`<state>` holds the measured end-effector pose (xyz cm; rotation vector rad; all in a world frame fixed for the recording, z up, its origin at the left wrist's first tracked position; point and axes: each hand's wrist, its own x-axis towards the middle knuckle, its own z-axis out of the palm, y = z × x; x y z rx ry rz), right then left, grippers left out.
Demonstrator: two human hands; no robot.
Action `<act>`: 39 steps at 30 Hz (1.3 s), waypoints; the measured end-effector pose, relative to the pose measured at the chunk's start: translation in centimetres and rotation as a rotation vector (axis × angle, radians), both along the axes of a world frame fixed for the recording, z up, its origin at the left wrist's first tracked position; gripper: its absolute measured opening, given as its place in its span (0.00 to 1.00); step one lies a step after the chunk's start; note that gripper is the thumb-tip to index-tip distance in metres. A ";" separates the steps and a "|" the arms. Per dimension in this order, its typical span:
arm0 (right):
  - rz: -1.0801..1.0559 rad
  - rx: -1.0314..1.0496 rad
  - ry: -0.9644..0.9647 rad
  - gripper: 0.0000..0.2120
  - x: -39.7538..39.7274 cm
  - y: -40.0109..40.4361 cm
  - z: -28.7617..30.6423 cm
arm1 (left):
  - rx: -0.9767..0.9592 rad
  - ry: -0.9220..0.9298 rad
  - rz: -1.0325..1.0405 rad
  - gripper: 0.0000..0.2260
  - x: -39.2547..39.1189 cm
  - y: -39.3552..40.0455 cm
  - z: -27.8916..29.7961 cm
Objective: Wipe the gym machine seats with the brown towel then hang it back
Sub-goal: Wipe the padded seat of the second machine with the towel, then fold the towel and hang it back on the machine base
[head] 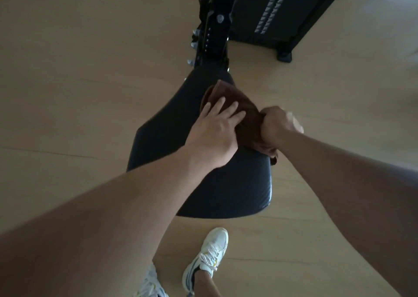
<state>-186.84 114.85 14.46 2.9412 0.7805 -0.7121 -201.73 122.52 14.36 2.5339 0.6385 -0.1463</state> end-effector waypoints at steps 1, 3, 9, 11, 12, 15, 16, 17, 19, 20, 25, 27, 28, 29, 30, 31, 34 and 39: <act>-0.047 0.024 0.045 0.16 -0.5 -1.1 0.4 | -0.002 -0.013 -0.015 0.24 -0.4 -0.6 0.1; -0.113 0.059 0.094 0.18 -1.6 -3.3 1.4 | -0.017 -0.050 -0.051 0.22 -1.7 -1.7 0.5; -0.236 0.069 0.046 0.17 -6.5 -8.3 2.2 | -0.025 -0.145 -0.134 0.21 -7.0 -5.4 1.8; -0.302 0.157 -0.036 0.16 -9.1 -9.7 2.4 | -0.030 -0.177 -0.144 0.19 -8.5 -6.1 1.7; -0.344 0.217 -0.067 0.14 -10.7 -10.4 2.5 | -0.030 -0.193 -0.149 0.18 -9.4 -6.3 1.7; -0.435 0.361 -0.129 0.12 -15.4 -11.9 2.9 | 0.003 -0.247 -0.165 0.16 -12.4 -6.7 1.7; -0.436 0.387 -0.139 0.12 -17.0 -12.2 3.0 | 0.008 -0.257 -0.163 0.15 -13.6 -6.7 1.7; -0.429 0.405 -0.147 0.13 -18.4 -12.3 3.1 | 0.012 -0.264 -0.161 0.15 -14.7 -6.7 1.8; -0.399 0.426 -0.134 0.16 -20.8 -12.1 3.2 | 0.038 -0.270 -0.156 0.15 -17.1 -6.6 2.0; -0.385 0.430 -0.114 0.18 -22.0 -11.7 3.3 | 0.057 -0.276 -0.149 0.15 -18.4 -6.4 2.1; -0.284 0.419 0.081 0.18 -26.7 -8.8 4.9 | 0.040 -0.179 0.062 0.17 -24.8 -5.9 3.2; -0.273 0.438 0.232 0.16 -27.5 -8.1 6.0 | -0.060 0.025 0.261 0.16 -27.2 -5.8 4.4; -0.275 0.456 0.296 0.16 -27.9 -8.0 6.7 | -0.129 0.140 0.335 0.16 -28.5 -5.9 5.1; -0.268 0.472 0.333 0.15 -28.3 -8.1 7.5 | -0.215 0.215 0.366 0.16 -29.8 -6.4 5.5; -0.259 0.490 0.347 0.15 -29.0 -8.4 8.3 | -0.334 0.244 0.379 0.16 -30.9 -7.3 6.1; -0.263 0.519 0.352 0.15 -29.8 -8.9 9.2 | -0.469 0.239 0.401 0.15 -31.8 -8.3 6.9; -0.267 0.614 0.402 0.16 -31.8 -10.9 12.8 | -0.737 0.158 0.548 0.15 -32.9 -11.9 9.8; -0.127 0.688 0.363 0.21 -32.9 -16.1 18.6 | -0.776 -0.227 1.069 0.14 -29.9 -14.1 16.8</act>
